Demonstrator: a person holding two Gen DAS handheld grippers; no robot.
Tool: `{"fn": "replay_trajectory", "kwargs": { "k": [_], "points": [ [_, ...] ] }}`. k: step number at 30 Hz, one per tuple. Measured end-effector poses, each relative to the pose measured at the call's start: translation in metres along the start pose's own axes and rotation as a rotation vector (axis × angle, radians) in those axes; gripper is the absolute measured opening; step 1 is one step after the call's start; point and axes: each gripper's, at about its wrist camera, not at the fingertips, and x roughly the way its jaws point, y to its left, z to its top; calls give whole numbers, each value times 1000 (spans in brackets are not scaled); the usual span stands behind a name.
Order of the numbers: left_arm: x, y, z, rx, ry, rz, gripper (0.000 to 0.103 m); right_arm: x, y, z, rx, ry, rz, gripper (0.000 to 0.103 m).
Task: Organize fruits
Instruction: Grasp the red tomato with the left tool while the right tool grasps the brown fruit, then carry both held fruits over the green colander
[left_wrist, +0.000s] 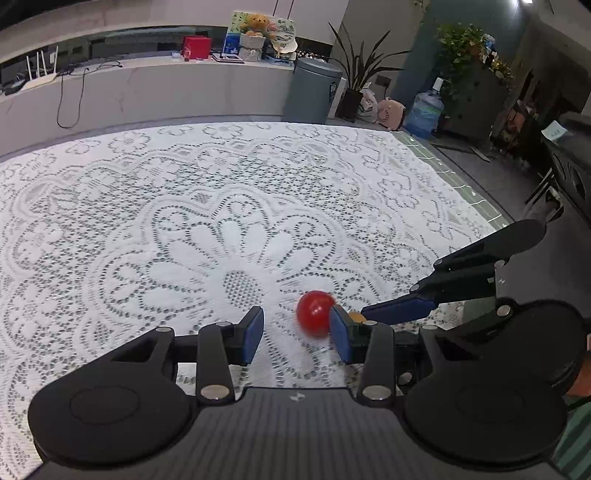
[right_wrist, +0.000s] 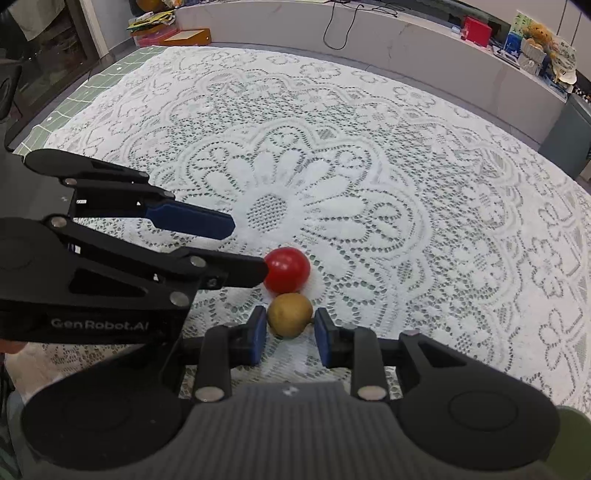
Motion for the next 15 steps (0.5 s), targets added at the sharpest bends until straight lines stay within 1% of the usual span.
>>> {"fn": "replay_trajectory", "kwargs": {
  "k": [4,7,9,14,15],
  "points": [
    [7,-5,2,-11,10,-25,48,-7,-5,-4,-2,-1,-25,25],
    [15,-8,4,-27,17,-22,48,-10,-10,-5,8,-4,-36,25],
    [21,-10,5,-35,21,-14,44,-11,-12,-7,14,-7,-40,25],
    [27,-14,6,-33,31,-2,39,-13,-14,-10,26,-13,-37,25],
    [28,-14,6,-34,35,5,36,-12,-14,-10,28,-14,-36,25]
  ]
}}
